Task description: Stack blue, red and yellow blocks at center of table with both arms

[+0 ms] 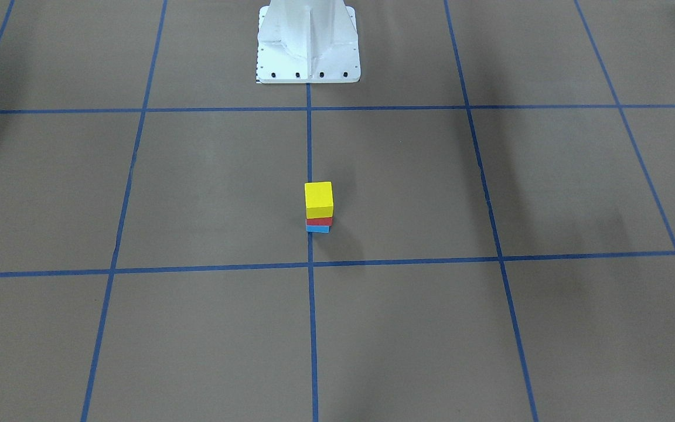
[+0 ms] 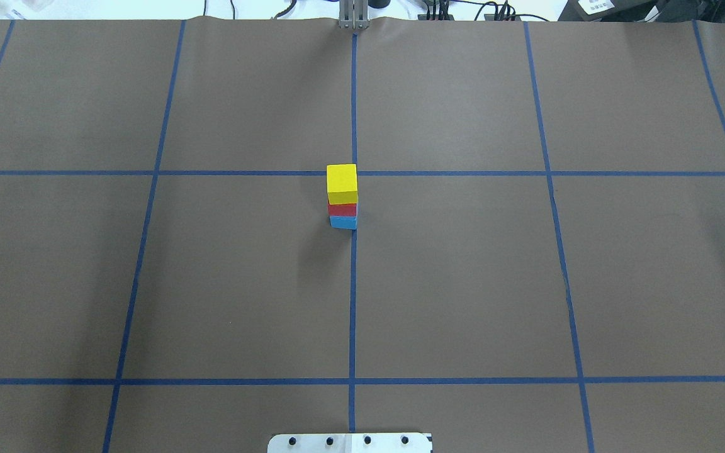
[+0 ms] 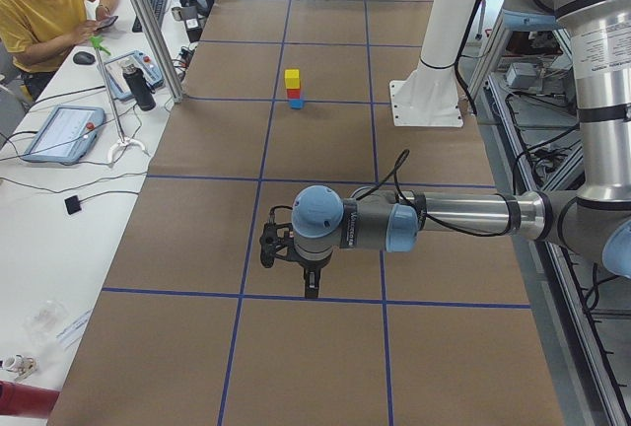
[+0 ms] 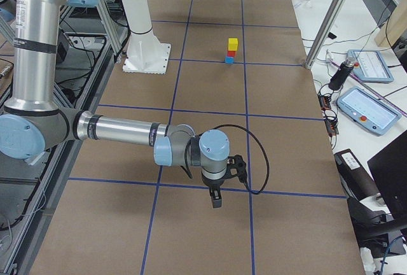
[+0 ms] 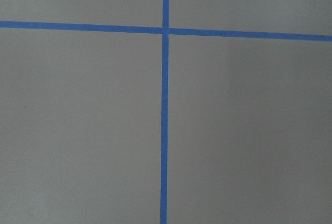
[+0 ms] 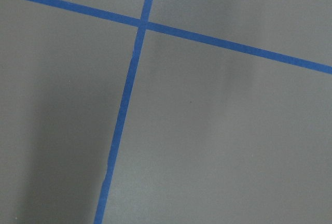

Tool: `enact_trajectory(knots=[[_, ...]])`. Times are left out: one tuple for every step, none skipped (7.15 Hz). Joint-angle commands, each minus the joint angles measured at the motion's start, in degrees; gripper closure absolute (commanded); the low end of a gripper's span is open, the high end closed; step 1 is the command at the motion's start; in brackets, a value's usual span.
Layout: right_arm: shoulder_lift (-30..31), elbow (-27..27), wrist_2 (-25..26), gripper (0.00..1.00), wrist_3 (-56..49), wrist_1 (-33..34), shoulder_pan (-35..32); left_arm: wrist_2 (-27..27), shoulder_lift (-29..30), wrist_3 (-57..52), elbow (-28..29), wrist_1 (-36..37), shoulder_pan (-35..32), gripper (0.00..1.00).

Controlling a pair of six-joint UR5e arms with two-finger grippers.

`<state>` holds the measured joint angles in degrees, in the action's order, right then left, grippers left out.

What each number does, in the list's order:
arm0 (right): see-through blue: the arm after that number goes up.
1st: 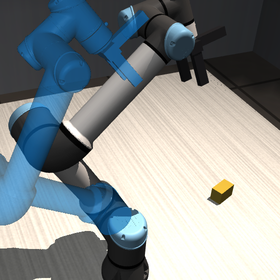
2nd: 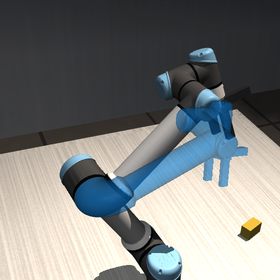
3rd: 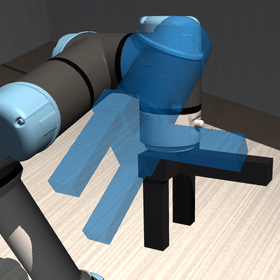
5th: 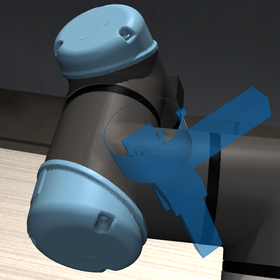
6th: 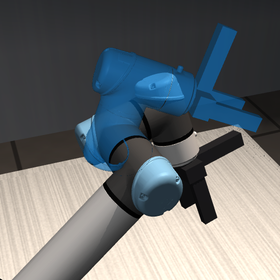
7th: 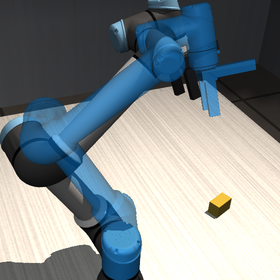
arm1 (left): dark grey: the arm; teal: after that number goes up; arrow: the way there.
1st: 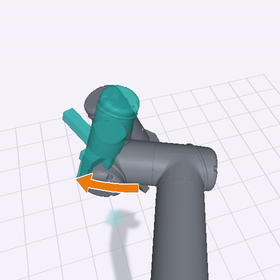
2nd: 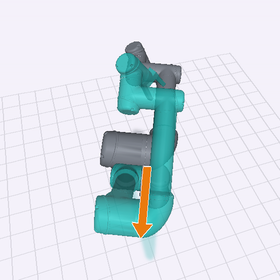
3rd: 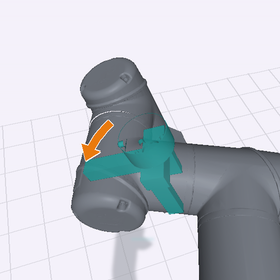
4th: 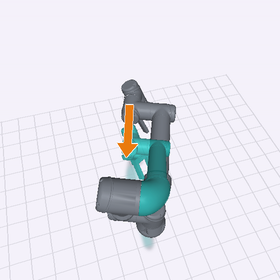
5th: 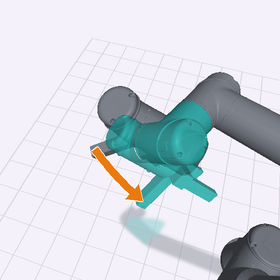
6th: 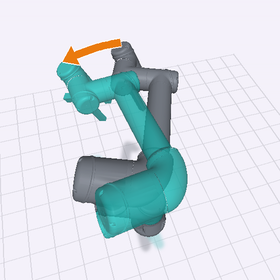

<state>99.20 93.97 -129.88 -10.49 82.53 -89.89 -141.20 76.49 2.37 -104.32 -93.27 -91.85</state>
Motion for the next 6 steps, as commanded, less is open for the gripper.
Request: enact_trajectory(knots=[[0.0, 0.0, -0.5, 0.00, 0.5, 0.0, 0.1, 4.0, 0.0, 0.0, -0.5, -0.1, 0.1, 0.00], [0.0, 0.0, -0.4, 0.00, 0.6, 0.0, 0.1, 5.6, 0.0, 0.0, -0.7, -0.1, 0.1, 0.00], [0.5, -0.1, -0.3, 0.00, 0.6, 0.0, 0.0, 5.5, -0.1, 0.0, -1.1, 0.0, 0.0, 0.00], [1.1, 0.0, -0.3, 0.00, 0.6, 0.0, 0.0, 5.4, -0.1, 0.0, -1.2, 0.0, 0.1, 0.00], [1.1, 0.2, -0.5, 0.00, 0.6, 0.1, 0.0, 5.4, -0.1, 0.0, -1.2, 0.0, 0.1, 0.00], [1.3, -0.1, -0.5, 0.00, 0.4, 0.1, 0.1, 5.4, -0.1, 0.0, -1.2, 0.0, 0.1, 0.00]])
